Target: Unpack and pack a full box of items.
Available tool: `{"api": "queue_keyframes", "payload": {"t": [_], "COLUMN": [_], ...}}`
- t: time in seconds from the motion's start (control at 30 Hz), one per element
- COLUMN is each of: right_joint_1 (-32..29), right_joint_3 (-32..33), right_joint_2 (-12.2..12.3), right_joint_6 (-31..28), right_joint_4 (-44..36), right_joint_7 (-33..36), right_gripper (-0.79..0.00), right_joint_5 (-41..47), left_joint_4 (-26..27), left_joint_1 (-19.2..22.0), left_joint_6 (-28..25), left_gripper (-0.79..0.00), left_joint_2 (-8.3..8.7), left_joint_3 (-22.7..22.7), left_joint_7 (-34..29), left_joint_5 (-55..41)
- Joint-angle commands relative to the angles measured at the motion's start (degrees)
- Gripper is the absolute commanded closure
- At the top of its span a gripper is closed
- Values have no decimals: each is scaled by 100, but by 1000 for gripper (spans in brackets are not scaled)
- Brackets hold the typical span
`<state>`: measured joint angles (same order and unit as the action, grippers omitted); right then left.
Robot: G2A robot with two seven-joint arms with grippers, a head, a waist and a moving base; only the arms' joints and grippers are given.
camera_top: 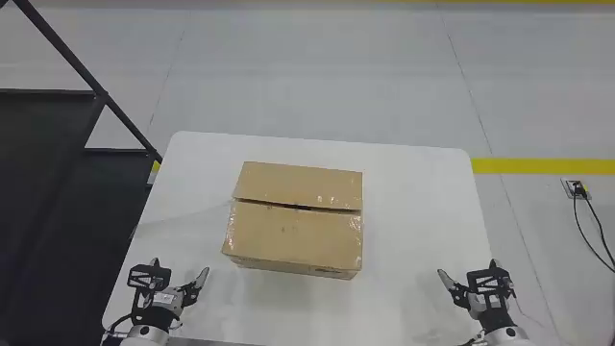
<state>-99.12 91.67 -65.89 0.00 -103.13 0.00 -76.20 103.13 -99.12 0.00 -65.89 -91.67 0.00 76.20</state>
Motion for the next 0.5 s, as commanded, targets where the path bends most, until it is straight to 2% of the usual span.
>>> {"api": "queue_keyframes", "payload": {"t": [0.0,0.07,0.23,0.47], "right_joint_1": [6,8,-12,93], "right_joint_3": [-7,-27,-51,-140], "right_joint_2": [0,0,-21,-55], "right_joint_6": [-20,-161,-389,-610], "right_joint_4": [-21,-118,-473,-1322], "right_joint_7": [-10,-15,92,705], "right_gripper": [-785,-785,-785,-785], "right_joint_5": [-8,-8,383,1253], "left_joint_4": [20,1,-21,75], "left_joint_1": [6,32,158,475], "left_joint_6": [-49,-346,-456,-778], "left_gripper": [-785,-785,-785,-785], "left_joint_2": [0,8,-12,-32], "left_joint_3": [16,5,-91,-271], "left_joint_7": [18,252,500,388], "left_joint_5": [-13,-30,-407,-1292]}}
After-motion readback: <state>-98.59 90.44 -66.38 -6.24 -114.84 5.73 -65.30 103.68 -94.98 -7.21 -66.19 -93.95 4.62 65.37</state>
